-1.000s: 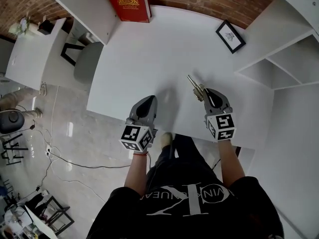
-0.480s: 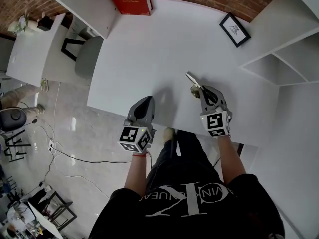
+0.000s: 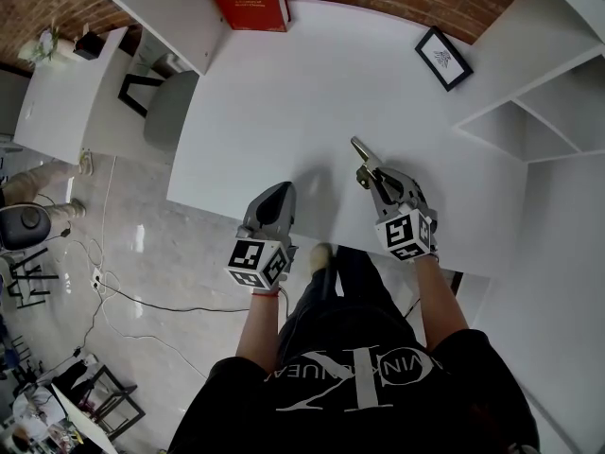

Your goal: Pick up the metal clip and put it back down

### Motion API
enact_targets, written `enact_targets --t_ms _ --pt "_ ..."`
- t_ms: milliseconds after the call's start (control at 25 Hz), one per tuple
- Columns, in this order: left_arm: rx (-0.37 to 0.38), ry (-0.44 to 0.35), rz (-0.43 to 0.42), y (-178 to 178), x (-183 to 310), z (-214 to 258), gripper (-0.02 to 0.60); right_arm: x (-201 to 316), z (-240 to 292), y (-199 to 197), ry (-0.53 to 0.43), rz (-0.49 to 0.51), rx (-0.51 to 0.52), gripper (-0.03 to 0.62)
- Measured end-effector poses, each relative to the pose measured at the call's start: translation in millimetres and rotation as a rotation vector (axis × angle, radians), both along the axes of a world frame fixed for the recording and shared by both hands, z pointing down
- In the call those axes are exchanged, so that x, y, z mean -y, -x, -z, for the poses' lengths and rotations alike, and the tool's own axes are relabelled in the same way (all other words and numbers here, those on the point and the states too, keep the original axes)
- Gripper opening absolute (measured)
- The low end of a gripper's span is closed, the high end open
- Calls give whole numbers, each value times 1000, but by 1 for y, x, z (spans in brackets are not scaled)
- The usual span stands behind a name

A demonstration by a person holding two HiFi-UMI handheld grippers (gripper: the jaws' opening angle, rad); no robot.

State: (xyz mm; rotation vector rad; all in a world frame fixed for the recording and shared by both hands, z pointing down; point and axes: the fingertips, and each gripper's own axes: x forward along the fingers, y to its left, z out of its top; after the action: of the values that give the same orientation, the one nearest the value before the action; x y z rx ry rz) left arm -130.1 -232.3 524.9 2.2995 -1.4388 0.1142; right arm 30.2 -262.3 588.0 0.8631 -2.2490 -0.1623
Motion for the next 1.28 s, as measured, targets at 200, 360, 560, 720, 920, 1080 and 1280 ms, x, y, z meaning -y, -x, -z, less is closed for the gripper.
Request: enact_targets --t_ms 200,360,560,720,920,1080,1280 --pt "0 -6 -3 1 -4 3 8 -11 -8 6 61 22 9 138" --pt "0 -17 -9 2 -5 6 8 -16 -6 5 93 14 34 174" --pt "-4 -36 -29 -2 -4 13 8 -21 6 0 125 -24 127 184" --pt "-9 -52 -42 -5 -1 19 8 -24 26 -7 203 -92 299 183" --pt "-15 -85 -61 -10 4 33 8 -26 58 -20 207 -153 441 117" --pt "-12 -117 -83 -17 7 45 8 -28 84 -28 162 -179 476 46" --pt "5 -165 -93 -20 13 63 8 -28 116 -43 86 -225 506 27"
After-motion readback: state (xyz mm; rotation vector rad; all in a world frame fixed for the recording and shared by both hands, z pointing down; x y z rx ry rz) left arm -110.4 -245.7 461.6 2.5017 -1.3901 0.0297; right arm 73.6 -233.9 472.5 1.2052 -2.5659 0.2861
